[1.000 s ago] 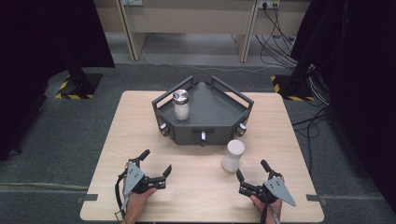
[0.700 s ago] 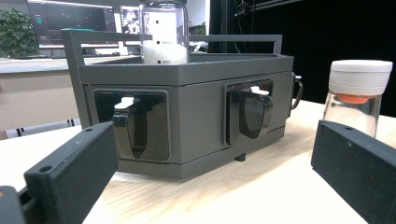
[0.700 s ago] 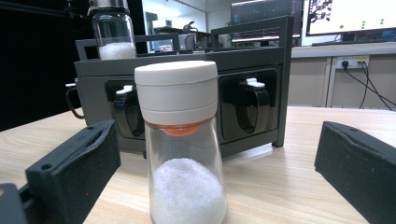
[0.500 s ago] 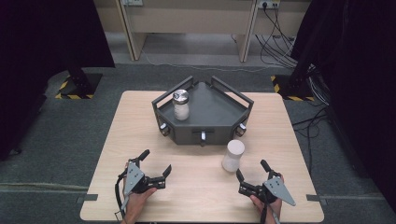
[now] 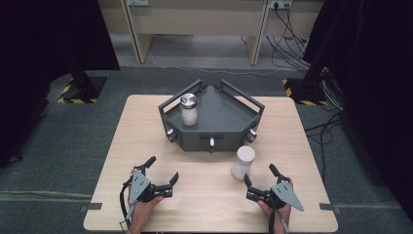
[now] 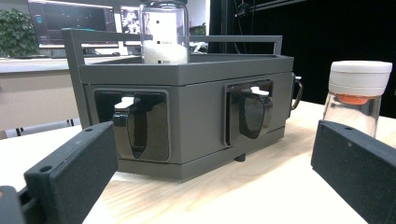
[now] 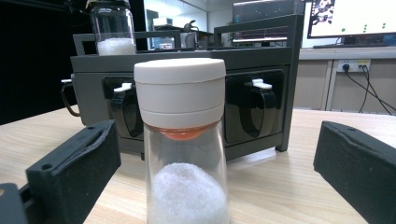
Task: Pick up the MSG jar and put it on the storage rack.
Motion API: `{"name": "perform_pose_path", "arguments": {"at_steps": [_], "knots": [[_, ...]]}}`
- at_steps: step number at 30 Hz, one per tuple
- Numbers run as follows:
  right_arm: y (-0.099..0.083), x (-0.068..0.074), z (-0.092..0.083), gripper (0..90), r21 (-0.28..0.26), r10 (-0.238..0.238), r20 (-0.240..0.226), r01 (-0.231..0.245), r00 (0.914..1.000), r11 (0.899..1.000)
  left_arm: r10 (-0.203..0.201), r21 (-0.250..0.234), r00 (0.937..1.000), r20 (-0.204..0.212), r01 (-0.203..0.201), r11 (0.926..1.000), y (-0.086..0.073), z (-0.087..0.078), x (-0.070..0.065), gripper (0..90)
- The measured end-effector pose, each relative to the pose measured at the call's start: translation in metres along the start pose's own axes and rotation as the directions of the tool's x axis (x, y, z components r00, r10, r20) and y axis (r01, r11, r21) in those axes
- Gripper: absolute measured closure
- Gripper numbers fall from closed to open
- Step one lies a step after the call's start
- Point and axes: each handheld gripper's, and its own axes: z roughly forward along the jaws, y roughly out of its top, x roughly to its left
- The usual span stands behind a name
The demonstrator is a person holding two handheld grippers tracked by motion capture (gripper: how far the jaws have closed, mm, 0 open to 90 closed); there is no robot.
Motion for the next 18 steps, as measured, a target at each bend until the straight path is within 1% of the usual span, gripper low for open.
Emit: {"name": "perform_pose_path", "arguments": {"at_steps": [5,11,18], "knots": [[0.000,0.000,0.007,1.8,-0.001,-0.007,-0.014,0.007,0.9999,1.000,-0.001,0.001,1.0000,0.003,0.001,1.0000,-0.001,0.001,-0.001,0.1],[0.002,0.001,0.017,5.7,0.001,-0.017,-0.035,0.017,0.9992,1.000,-0.001,0.000,1.0000,0.001,0.001,1.0000,-0.001,0.000,0.000,0.1],[0.004,0.003,0.029,6.6,0.009,-0.028,-0.036,0.029,0.9989,1.000,-0.002,0.001,1.0000,0.001,0.002,1.0000,-0.001,0.000,0.000,0.1]]}}
